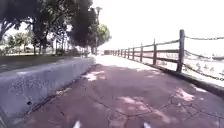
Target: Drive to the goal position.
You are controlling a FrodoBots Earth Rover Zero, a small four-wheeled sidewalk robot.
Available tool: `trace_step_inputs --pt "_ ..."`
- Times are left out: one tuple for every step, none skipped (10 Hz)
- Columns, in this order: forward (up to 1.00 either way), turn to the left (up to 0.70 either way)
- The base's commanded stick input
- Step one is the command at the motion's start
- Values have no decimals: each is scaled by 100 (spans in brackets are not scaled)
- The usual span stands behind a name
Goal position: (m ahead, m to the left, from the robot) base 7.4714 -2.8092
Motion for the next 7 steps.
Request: trace_step_inputs --pt "70 0" --pt "70 0" --pt "70 -8" --pt "70 -21" --pt "70 -33" --pt "70 -2" --pt "70 0"
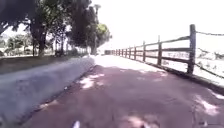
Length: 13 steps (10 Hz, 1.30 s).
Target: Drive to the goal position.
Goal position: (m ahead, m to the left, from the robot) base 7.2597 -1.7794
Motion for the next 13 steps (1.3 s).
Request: trace_step_inputs --pt "70 0" --pt "70 0" --pt "70 0" --pt "70 0" --pt "70 0" --pt "70 0" --pt "70 0" --pt "70 0" --pt "70 0" --pt "70 0" --pt "70 -5" --pt "70 -17" --pt "70 -29"
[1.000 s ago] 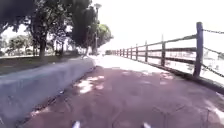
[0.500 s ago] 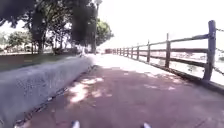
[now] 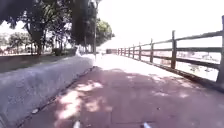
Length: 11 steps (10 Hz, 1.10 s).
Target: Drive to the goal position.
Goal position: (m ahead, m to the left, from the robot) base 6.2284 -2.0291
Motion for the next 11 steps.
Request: trace_step_inputs --pt "70 -35" --pt "70 -35" --pt "70 -26" --pt "70 0" --pt "70 0" --pt "70 0" --pt "70 0" --pt "70 0" --pt "70 0" --pt "70 0" --pt "70 0"
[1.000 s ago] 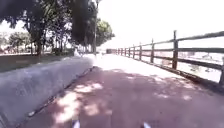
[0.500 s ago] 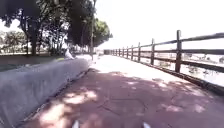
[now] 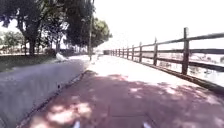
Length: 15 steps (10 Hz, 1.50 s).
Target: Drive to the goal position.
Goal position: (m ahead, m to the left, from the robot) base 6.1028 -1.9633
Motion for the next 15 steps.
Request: trace_step_inputs --pt "70 0" --pt "70 0" --pt "70 0" --pt "70 0" --pt "70 0" --pt "70 0" --pt "70 0" --pt "70 -8" --pt "70 -22" --pt "70 -35" --pt "70 -35" --pt "70 -35" --pt "70 -26" --pt "70 -14" --pt "70 -2"
